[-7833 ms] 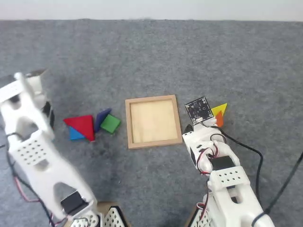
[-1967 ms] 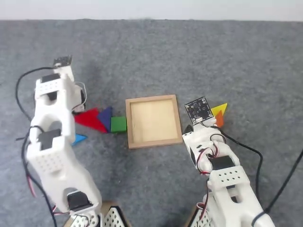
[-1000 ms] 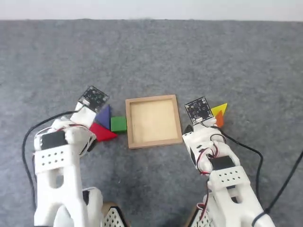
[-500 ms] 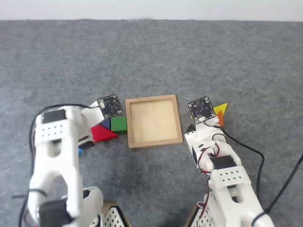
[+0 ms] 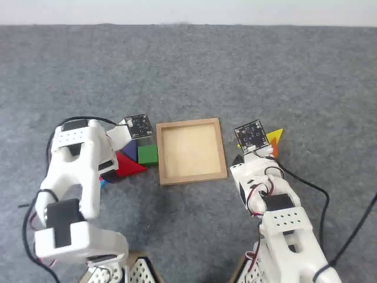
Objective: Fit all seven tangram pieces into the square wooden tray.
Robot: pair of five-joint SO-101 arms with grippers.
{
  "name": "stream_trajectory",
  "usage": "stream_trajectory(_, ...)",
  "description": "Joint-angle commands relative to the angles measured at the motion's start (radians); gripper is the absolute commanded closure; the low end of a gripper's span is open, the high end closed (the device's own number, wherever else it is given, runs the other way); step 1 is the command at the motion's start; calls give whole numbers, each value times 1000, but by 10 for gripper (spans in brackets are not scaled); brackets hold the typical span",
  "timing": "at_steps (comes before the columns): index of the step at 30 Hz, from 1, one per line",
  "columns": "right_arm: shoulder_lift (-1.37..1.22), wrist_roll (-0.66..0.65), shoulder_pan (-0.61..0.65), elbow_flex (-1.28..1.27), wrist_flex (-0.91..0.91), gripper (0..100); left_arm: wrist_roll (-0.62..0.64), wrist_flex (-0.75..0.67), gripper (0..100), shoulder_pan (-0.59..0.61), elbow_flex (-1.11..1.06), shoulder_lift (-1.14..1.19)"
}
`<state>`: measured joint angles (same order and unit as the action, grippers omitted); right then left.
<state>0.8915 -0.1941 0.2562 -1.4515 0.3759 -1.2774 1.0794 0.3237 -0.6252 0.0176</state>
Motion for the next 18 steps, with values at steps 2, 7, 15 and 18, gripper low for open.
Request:
stream_trajectory(2, -4, 9, -10, 32, -21, 937, 2, -14, 750, -37, 45, -2)
stream_trajectory(7, -4, 9, -10, 32, -21, 937, 68, -63, 750, -71, 42, 9)
stream_trajectory(15, -4, 9, -10, 32, -21, 937, 77, -78, 748, -58, 64, 8)
stream_trajectory(18, -4, 9, -10, 32, -19, 937, 77, -80, 746, -57, 74, 9)
